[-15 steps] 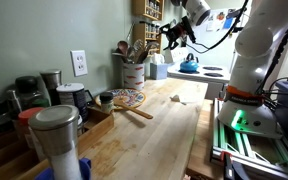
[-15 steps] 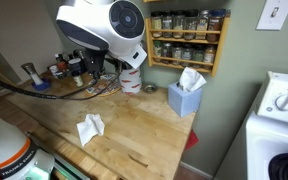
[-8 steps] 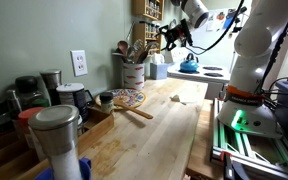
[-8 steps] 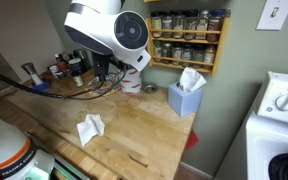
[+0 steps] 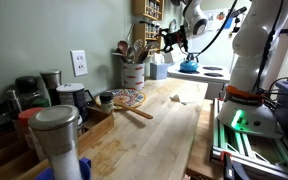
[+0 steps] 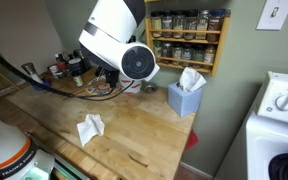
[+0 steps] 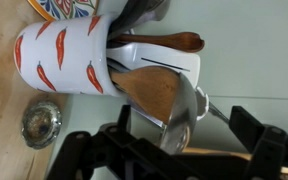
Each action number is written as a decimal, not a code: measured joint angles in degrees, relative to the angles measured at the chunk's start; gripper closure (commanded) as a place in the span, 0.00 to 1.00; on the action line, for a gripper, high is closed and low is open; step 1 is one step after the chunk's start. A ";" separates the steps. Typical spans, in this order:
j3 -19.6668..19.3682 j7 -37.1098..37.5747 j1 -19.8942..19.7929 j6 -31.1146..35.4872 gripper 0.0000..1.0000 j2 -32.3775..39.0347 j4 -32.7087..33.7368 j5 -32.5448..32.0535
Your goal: Remove the silver and wooden ladle from the white container and put it on the counter
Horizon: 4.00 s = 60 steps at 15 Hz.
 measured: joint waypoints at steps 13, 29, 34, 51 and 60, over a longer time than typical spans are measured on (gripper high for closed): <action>0.53 -2.98 -3.29 -15.53 0.00 6.45 1.54 12.71; 1.94 -8.84 -3.27 -20.81 0.65 6.33 1.56 16.39; 2.35 -9.97 -3.26 -20.81 0.99 6.24 1.62 16.39; 2.93 -12.37 -3.26 -25.69 0.98 -1.90 1.95 16.42; 2.92 -11.96 -3.37 -27.51 0.98 -6.36 1.88 16.81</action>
